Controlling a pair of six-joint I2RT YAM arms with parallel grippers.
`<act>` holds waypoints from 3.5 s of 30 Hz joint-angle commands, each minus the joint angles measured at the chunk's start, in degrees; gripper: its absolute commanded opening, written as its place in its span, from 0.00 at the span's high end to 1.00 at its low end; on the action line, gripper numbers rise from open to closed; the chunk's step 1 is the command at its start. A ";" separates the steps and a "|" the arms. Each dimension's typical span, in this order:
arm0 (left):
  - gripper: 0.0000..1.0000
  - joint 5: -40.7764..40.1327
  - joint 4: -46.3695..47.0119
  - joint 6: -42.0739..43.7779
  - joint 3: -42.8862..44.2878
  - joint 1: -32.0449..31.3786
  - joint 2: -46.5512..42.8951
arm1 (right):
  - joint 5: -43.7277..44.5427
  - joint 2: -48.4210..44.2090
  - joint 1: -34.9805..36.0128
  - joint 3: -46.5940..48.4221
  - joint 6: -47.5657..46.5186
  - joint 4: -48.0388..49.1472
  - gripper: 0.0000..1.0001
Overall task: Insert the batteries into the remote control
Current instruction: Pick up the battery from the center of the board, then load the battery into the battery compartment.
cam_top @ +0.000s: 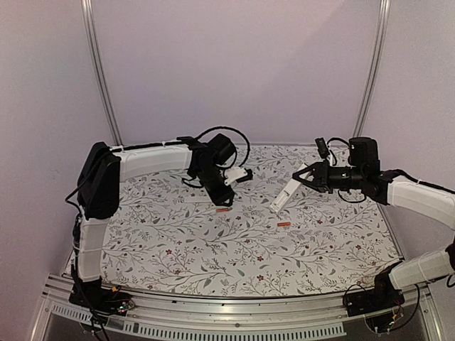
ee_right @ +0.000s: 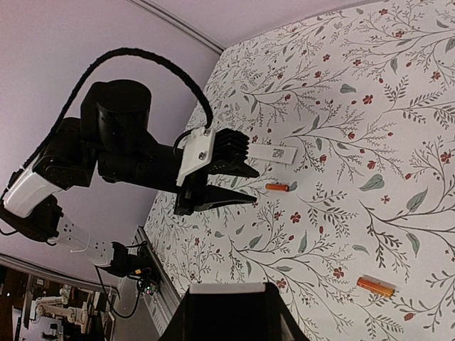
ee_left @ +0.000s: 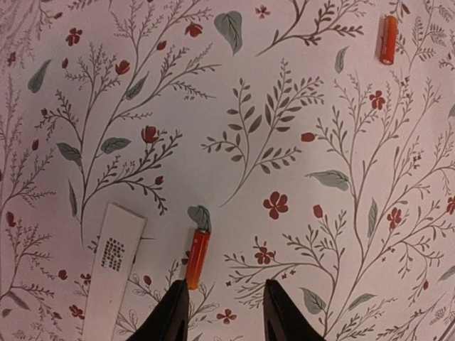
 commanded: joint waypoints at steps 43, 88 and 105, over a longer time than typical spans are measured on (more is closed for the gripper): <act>0.98 0.01 -0.21 0.07 -2.87 2.10 5.30 | -2.06 3.45 -0.38 0.74 -1.57 1.02 1.00; 1.00 -10.86 68.65 -16.89 -42.97 -20.79 -23.10 | -12.16 14.93 5.51 1.26 9.01 14.63 1.00; 0.99 -11.23 68.03 -18.57 -42.37 -20.77 -21.13 | -11.82 14.92 5.46 1.52 10.34 15.88 1.00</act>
